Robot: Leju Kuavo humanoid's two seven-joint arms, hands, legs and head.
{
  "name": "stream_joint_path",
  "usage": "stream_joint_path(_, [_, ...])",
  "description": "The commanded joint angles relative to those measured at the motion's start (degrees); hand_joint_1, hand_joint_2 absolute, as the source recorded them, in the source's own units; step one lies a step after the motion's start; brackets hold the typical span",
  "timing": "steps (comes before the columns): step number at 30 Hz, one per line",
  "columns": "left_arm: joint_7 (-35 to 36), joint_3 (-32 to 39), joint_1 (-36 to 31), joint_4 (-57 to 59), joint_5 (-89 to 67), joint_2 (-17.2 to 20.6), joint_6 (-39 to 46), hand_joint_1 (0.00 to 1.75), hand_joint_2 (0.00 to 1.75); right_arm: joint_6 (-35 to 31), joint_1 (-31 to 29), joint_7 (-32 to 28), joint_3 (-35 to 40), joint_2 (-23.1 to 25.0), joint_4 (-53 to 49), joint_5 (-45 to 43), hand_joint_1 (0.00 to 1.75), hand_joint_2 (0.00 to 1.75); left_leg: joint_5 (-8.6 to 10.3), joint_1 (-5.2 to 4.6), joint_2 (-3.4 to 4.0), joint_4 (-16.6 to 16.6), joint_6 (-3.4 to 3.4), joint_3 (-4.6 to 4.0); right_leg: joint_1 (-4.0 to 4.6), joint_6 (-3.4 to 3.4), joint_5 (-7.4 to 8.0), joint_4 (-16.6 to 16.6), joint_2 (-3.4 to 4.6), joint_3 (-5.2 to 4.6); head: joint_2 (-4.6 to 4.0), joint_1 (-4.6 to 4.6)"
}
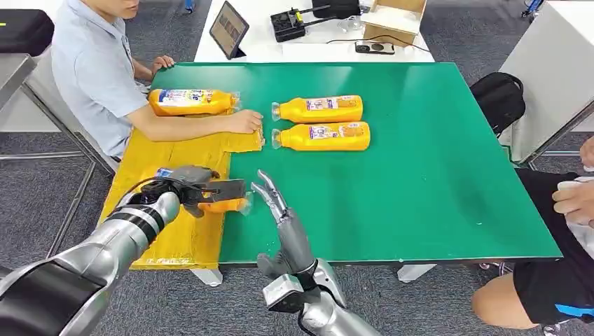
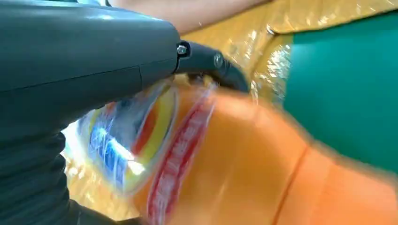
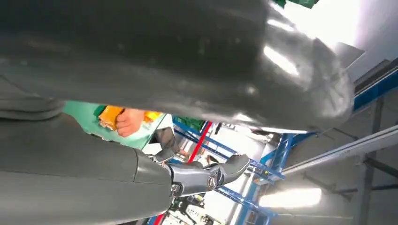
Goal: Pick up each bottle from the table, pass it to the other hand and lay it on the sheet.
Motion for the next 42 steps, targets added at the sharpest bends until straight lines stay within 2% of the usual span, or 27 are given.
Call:
stream_joint_path(1, [-1.5, 3.93, -3.08, 4.16, 3.19, -1.45, -3.2, 0.0, 1.75, 0.2, -1.33, -1.9, -1.14, -0.63, 2.43, -0.37, 0.0, 0.0, -0.1, 0.03, 0.01, 0.01, 0.1, 0.21, 0.07, -0.17, -0.08, -0.02, -0.07, 0.23, 0.0, 0.0])
stream_joint_path(7, [-4.19, 8.29, -3.5, 3.66, 8.06, -2.22, -5.87, 0.0, 1.75, 0.08, -1.57, -1.9, -0.65, -0.73, 2.67, -0.36, 0.0, 0.0, -0.03, 0.03, -0.02, 0.01, 0.06, 0.08, 0.06, -0.1, -0.03, -0.03, -0.08, 0.11, 0.0, 0.0])
stream_joint_path(10, [-7.21, 11.65, -3.46, 2.69, 11.93, -2.56, -6.32, 0.0, 1.75, 0.11, -1.69, -1.9, -0.35, -0.93, 2.66, -0.53, 0.0, 0.0, -0.07, 0.03, -0.03, 0.02, 0.1, 0.15, 0.08, -0.15, -0.06, -0.02, -0.11, 0.19, 0.0, -0.02])
stream_joint_path(11, [-10.8, 13.95, -3.06, 1.49, 14.79, -2.6, -5.82, 0.0, 1.75, 0.15, -1.8, -1.9, -0.05, -1.1, 2.46, -0.71, 0.0, 0.0, -0.05, 0.02, -0.03, 0.02, 0.08, 0.11, 0.06, -0.13, -0.05, -0.01, -0.1, 0.14, 0.0, -0.02])
stream_joint_path(13, [-10.8, 13.95, -3.06, 1.49, 14.79, -2.6, -5.82, 0.0, 1.75, 0.15, -1.8, -1.9, -0.05, -1.1, 2.46, -0.71, 0.0, 0.0, -0.02, 0.02, -0.01, 0.01, 0.05, 0.03, 0.05, -0.09, -0.02, -0.02, -0.06, 0.06, 0.0, -0.02])
stream_joint_path(17, [-17.96, 22.6, -2.31, -1.87, 25.49, -3.18, -7.13, 0.0, 1.75, -0.72, -1.65, -1.9, 0.29, -1.28, 1.91, -0.98, 0.0, 0.0, -0.08, 0.03, 0.01, 0.02, 0.09, 0.15, 0.07, -0.15, -0.07, -0.01, -0.07, 0.18, 0.0, -0.02])
stream_joint_path(25, [-21.98, 26.98, 0.69, -8.66, 31.81, -3.64, -3.45, 0.0, 1.75, -1.59, -1.44, -1.9, 0.45, -1.46, 1.7, -0.91, 0.0, 0.0, -0.04, 0.0, 0.0, -0.03, 0.07, 0.13, 0.03, -0.1, -0.03, -0.05, -0.06, 0.14, 0.0, -0.02])
stream_joint_path(27, [-23.2, 31.29, 4.59, -14.71, 38.41, -5.39, 0.61, 0.0, 1.75, -7.25, -0.89, -1.9, 1.0, -1.95, -0.04, 0.14, 0.0, 0.0, -0.06, -0.01, 0.03, -0.04, 0.08, 0.17, 0.03, -0.12, -0.04, -0.06, -0.04, 0.18, 0.0, -0.02])
stream_joint_path(28, [-23.2, 31.29, 4.59, -14.71, 38.41, -5.39, 0.61, 0.0, 1.75, -7.25, -0.89, -1.9, 1.0, -1.95, -0.04, 0.14, 0.0, 0.0, -0.03, -0.02, -0.01, -0.06, 0.07, 0.12, 0.0, -0.07, -0.03, -0.06, -0.06, 0.13, 0.0, 0.0])
stream_joint_path(29, [-21.8, 32.88, 8.92, -20.98, 44.23, -6.89, 2.01, 0.0, 1.75, -10.71, 2.18, -1.9, -3.87, -0.81, -5.3, 2.35, 0.0, 0.0, -0.08, -0.01, -0.02, -0.07, 0.11, 0.26, 0.03, -0.13, -0.08, -0.1, -0.1, 0.29, 0.0, -0.02])
stream_joint_path(30, [-21.36, 33.19, 12.39, -25.94, 48.73, -7.4, 3.62, 0.0, 1.75, -10.71, 5.41, -1.9, -9.83, 1.33, -9.73, 5.56, 0.0, 0.0, -0.06, -0.04, -0.03, -0.08, 0.1, 0.2, 0.0, -0.1, -0.07, -0.08, -0.1, 0.22, 0.0, -0.02])
stream_joint_path(31, [-21.04, 33.1, 13.71, -27.65, 50.01, -7.49, 4.43, 0.0, 1.75, -10.71, 6.52, -1.9, -11.92, 2.22, -11.24, 6.47, 0.0, 0.0, -0.05, -0.04, -0.07, -0.08, 0.08, 0.16, -0.01, -0.09, -0.08, -0.07, -0.13, 0.18, 0.0, 0.0])
stream_joint_path(33, [-21.42, 31.34, 22.59, -37.94, 52.7, -7.54, 9.54, 0.0, 1.75, -10.71, 10.49, -1.9, -17.66, 3.37, -17.86, 13.89, 0.0, 0.0, -0.07, -0.1, -0.08, -0.1, 0.09, 0.2, -0.06, -0.1, -0.12, -0.06, -0.15, 0.21, 0.0, -0.02])
stream_joint_path(35, [-22.21, 30.03, 29.62, -45.05, 54.06, -7.72, 11.56, 0.0, 1.75, -10.71, 12.96, -1.9, -20.71, 3.12, -21.57, 15.96, 0.0, 0.0, -0.08, -0.11, 0.03, -0.12, 0.06, 0.18, -0.08, -0.06, -0.07, -0.08, 0.0, 0.14, 0.0, -0.02])
stream_joint_path(36, [-23.13, 29.38, 35.03, -50.75, 56.14, -8.02, 13.37, 0.0, 1.75, -10.71, 15.04, -1.9, -24.09, 4.11, -23.37, 16.75, 0.0, 1.75, -0.18, -0.11, 0.1, -0.12, 0.1, 0.32, -0.06, -0.12, -0.13, -0.09, 0.03, 0.27, 0.0, -0.02])
stream_joint_path(37, [-23.13, 29.38, 35.03, -50.75, 56.14, -8.02, 13.37, 0.0, 1.75, -10.71, 15.04, -1.9, -24.09, 4.11, -23.37, 16.75, 0.0, 1.75, -0.17, -0.12, 0.12, -0.15, 0.09, 0.29, -0.08, -0.08, -0.11, -0.14, 0.06, 0.21, 0.0, -0.02])
stream_joint_path(39, [-23.93, 29.4, 41.65, -57.53, 59.27, -8.61, 15.81, 0.0, 1.75, -10.71, 17.2, -1.9, -27.82, 4.76, -24.55, 16.43, 0.0, 1.75, -0.22, -0.1, 0.03, -0.09, 0.08, 0.29, -0.05, -0.11, -0.18, -0.1, -0.05, 0.26, 0.0, -0.02])
stream_joint_path(42, [-25.37, 29.71, 48.05, -63.75, 60.31, -9.46, 20.72, 0.0, 1.75, -10.71, 18.68, -1.9, -32.69, 5.09, -22.45, 15.5, 0.0, 1.75, -0.31, -0.07, 0.08, -0.07, 0.15, 0.24, -0.02, -0.01, -0.28, -0.12, 0.0, 0.24, 0.0, -0.02])
